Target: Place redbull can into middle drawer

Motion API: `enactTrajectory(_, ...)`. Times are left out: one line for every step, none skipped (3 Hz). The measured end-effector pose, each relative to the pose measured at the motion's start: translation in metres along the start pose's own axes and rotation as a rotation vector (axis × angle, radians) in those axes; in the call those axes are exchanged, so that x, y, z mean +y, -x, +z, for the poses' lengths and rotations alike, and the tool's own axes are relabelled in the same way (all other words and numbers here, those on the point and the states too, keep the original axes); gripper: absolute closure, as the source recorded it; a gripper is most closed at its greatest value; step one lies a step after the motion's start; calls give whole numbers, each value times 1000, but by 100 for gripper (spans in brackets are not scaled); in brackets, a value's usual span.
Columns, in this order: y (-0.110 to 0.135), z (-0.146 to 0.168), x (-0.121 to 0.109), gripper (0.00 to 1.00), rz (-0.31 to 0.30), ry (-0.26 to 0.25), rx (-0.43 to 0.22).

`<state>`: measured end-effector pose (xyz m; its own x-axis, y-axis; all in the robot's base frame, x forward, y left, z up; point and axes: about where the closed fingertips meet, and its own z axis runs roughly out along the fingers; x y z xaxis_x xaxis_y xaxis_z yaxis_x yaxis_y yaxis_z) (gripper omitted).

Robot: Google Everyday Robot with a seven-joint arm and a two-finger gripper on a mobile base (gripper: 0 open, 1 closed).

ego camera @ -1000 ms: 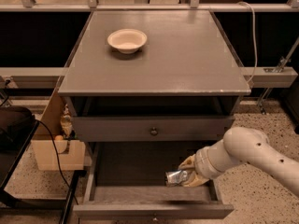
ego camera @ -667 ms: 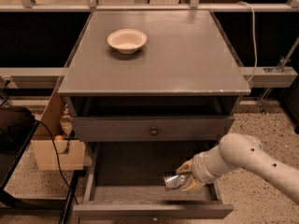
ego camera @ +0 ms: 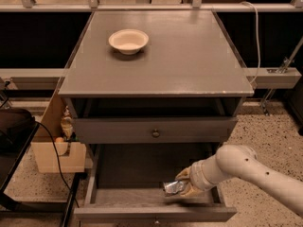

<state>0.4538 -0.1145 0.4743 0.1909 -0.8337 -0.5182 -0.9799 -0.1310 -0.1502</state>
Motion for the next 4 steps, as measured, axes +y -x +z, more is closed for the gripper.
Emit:
enactTrajectory(-7, 17, -9, 100, 3, -18, 8)
enactTrajectory(-12, 33, -18, 100, 7, -26, 14)
enactTrajectory(-17, 45, -25, 100, 10, -29, 17)
enactTrajectory(-23, 57, -30, 100, 21, -27, 21)
